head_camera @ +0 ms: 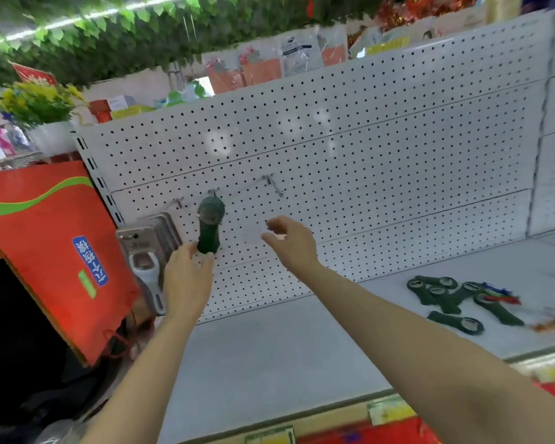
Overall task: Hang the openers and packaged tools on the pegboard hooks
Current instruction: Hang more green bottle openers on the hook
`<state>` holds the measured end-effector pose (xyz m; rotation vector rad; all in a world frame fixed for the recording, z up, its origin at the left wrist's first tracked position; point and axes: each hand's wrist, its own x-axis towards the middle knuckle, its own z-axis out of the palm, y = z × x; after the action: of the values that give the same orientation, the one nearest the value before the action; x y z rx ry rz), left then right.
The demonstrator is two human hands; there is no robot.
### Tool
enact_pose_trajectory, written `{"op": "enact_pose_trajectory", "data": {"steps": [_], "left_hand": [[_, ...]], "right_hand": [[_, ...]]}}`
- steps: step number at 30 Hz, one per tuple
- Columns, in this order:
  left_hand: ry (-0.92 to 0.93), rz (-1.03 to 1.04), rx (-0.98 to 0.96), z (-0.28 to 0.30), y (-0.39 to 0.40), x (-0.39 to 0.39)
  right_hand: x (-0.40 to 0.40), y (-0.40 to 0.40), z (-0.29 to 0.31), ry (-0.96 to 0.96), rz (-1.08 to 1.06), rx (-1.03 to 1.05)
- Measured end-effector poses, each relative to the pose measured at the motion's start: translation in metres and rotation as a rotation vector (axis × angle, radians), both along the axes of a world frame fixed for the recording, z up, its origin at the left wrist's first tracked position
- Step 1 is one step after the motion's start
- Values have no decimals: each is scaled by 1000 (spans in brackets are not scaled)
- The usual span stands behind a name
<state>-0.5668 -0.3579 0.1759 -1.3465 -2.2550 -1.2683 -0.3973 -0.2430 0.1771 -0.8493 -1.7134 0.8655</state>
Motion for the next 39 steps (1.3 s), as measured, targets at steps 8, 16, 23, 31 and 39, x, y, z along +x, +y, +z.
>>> {"op": "enact_pose_trajectory", "data": {"steps": [8,16,23,31,39], "left_hand": [[35,-23,-238,-64,9,68],[6,-254,-382,-98,74,220],[178,-473,-625,-136,133,327],[306,-618,-942,-177,210,368],[362,-750,-1067,-201,259,375]], "right_hand": [[156,41,-39,-374,-177,127],[315,67,-77,-574,-289,105],[410,91,-121,-750,-335,69],[447,133,-182,-886,-335,-82],[429,170,-219,-937,-230,-270]]}}
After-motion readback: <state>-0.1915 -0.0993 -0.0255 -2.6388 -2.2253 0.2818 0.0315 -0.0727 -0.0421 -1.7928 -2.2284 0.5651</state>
